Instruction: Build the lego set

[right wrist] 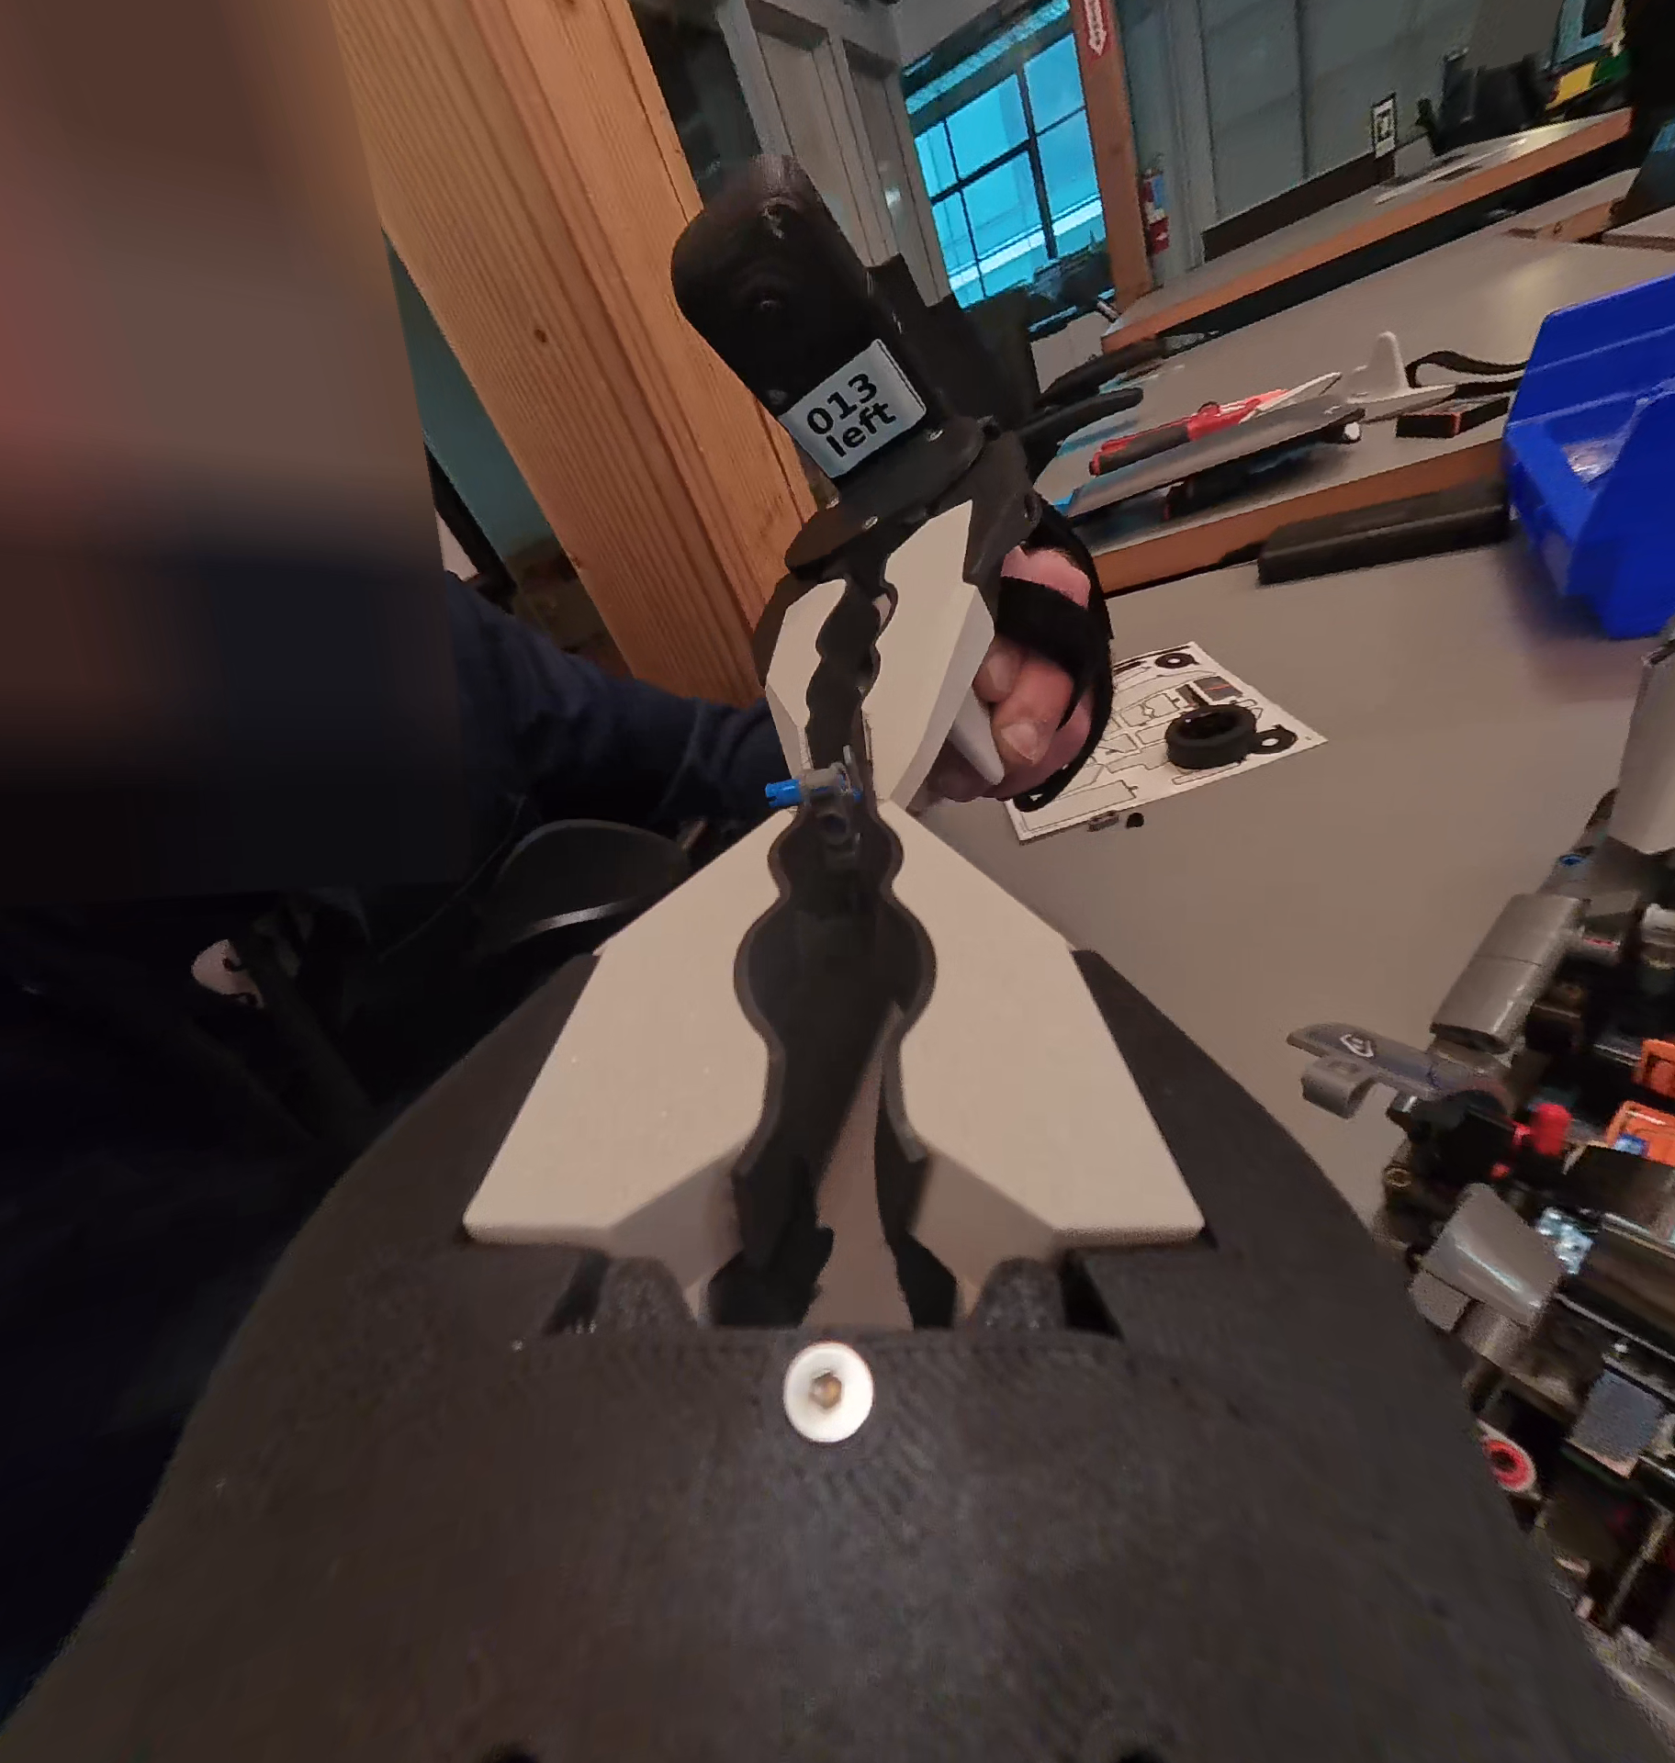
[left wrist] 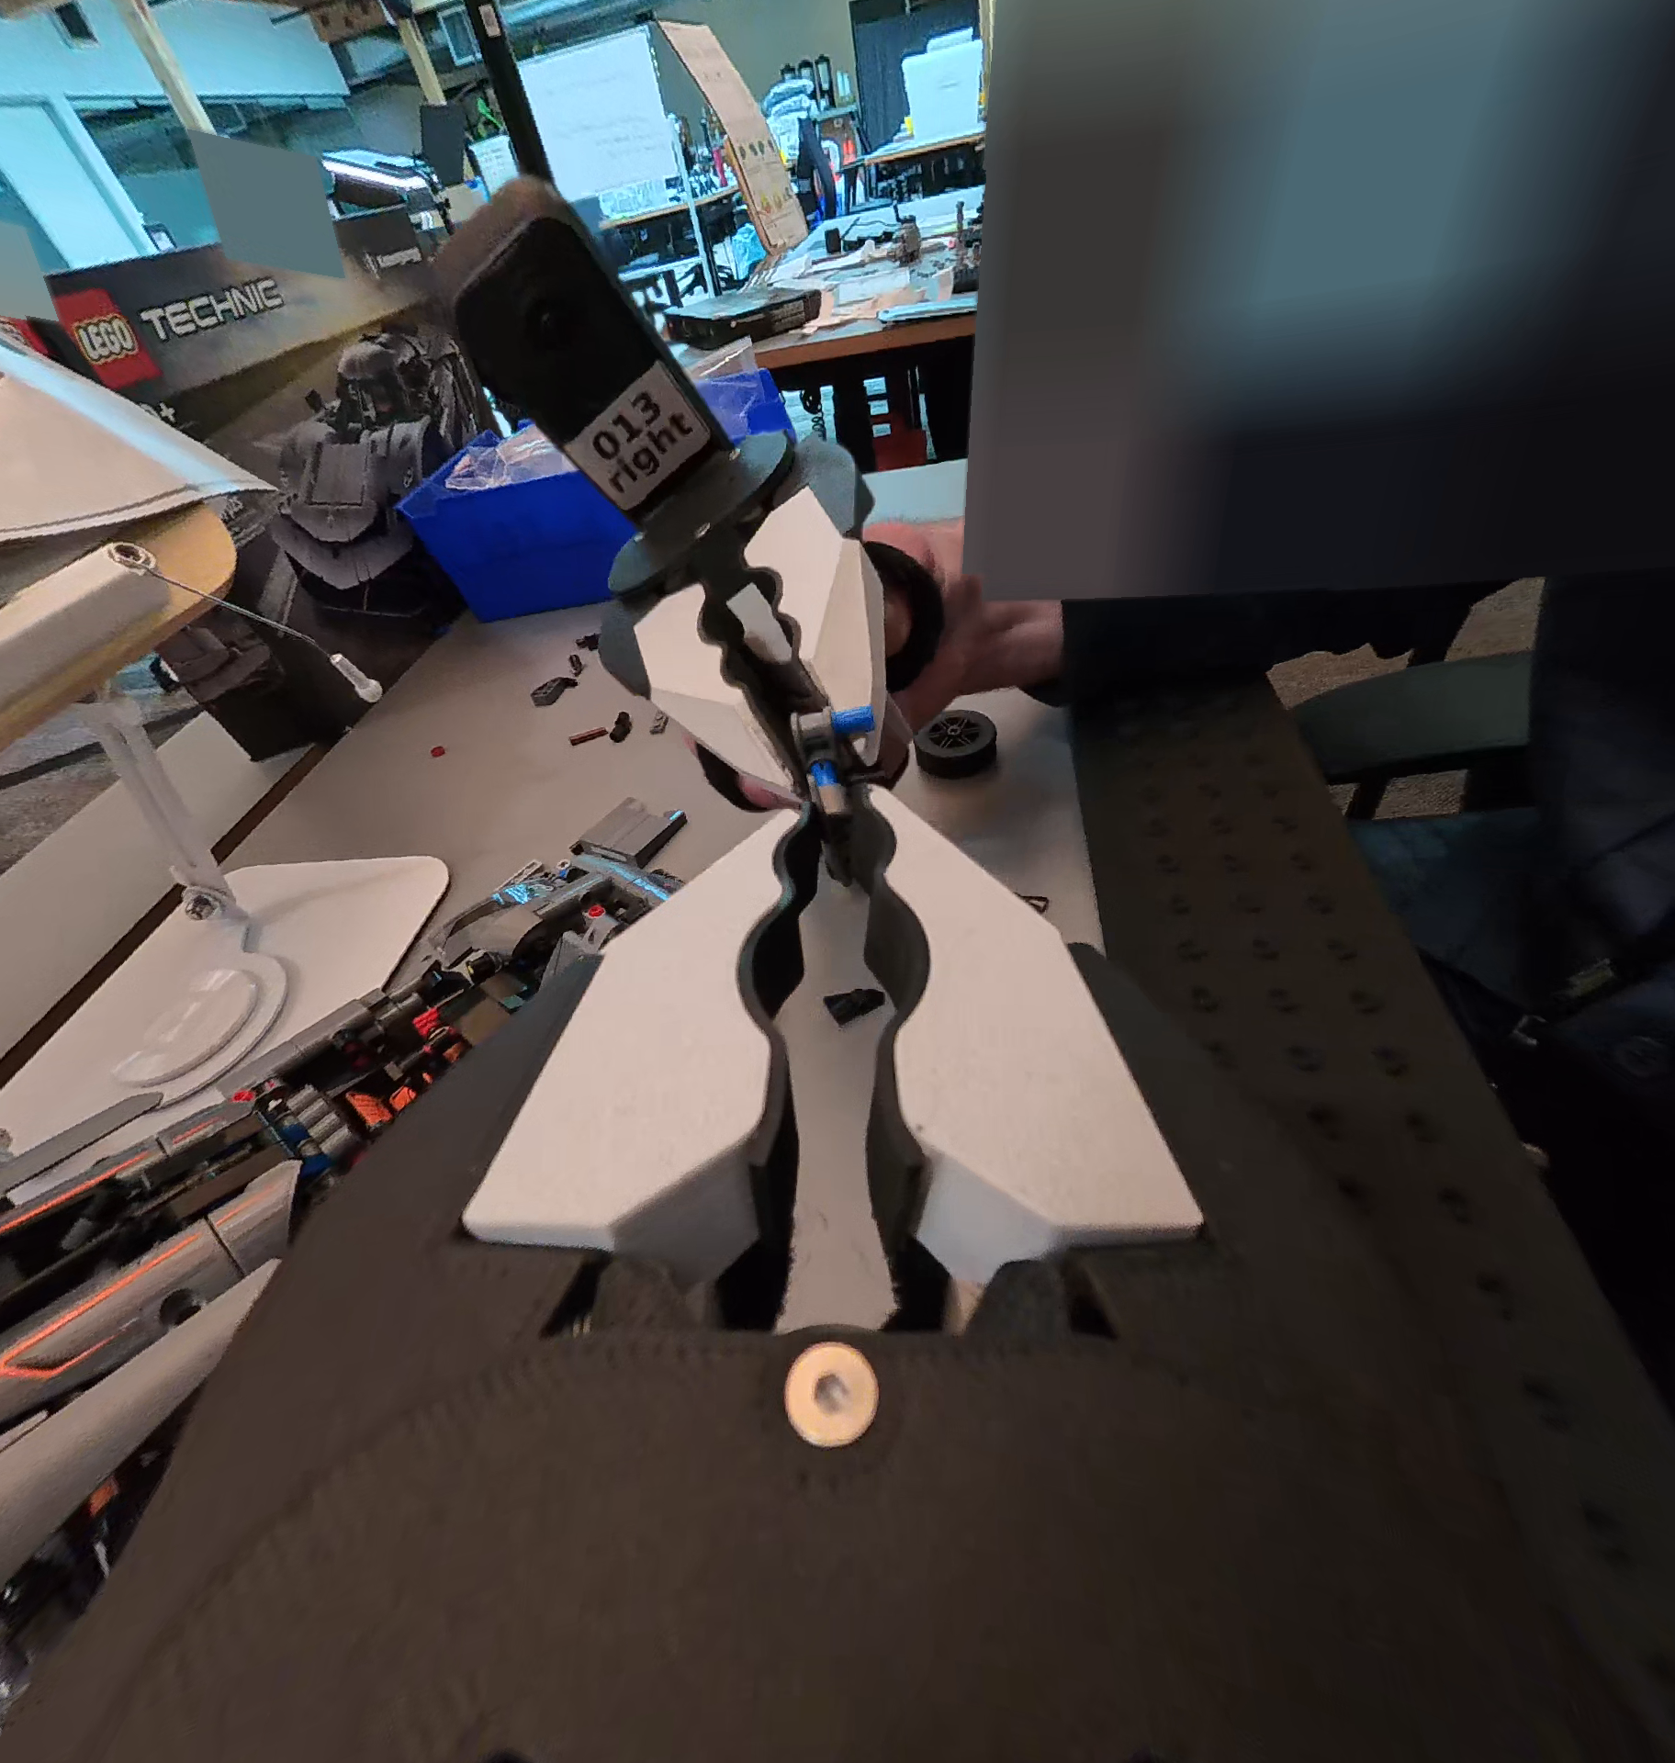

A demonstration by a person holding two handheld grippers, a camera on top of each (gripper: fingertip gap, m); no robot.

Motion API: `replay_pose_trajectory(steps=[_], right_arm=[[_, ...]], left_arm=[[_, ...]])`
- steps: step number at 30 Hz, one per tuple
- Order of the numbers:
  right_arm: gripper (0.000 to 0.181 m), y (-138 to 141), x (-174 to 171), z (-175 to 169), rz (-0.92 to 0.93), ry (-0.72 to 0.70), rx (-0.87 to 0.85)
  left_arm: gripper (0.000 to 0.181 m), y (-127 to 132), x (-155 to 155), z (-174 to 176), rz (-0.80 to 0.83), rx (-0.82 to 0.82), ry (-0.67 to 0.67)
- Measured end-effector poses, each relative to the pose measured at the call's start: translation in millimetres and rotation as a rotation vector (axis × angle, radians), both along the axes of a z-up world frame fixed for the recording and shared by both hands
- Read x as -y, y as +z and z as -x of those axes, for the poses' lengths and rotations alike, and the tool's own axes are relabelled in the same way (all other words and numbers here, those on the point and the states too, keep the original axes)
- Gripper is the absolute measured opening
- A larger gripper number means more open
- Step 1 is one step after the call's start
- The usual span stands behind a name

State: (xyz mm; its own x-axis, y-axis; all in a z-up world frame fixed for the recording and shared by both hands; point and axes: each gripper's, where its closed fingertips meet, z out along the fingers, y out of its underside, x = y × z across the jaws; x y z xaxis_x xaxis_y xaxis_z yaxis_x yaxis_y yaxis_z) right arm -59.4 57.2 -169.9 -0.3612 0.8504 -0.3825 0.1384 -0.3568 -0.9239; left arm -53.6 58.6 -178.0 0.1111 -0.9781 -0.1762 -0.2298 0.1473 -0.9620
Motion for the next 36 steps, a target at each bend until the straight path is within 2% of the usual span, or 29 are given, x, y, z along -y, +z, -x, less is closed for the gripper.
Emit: replay_pose_trajectory(steps=[9,16,36], right_arm=[[0.011,-0.5,-4.8,-1.1,-0.023,-0.043,-0.006],[0.006,-0.6,-8.0,-2.3,-0.114,-0.096,-0.002],[0.005,-2.8,-3.1,-1.4,-0.224,-0.117,0.025]], left_arm=[[0.004,-0.1,-2.8,-0.1,0.01,0.01,0.013],[0.004,0.0,-3.7,0.9,0.009,0.008,0.02],[0.004,-4.9,-3.0,-1.2,0.034,-0.014,0.009]])
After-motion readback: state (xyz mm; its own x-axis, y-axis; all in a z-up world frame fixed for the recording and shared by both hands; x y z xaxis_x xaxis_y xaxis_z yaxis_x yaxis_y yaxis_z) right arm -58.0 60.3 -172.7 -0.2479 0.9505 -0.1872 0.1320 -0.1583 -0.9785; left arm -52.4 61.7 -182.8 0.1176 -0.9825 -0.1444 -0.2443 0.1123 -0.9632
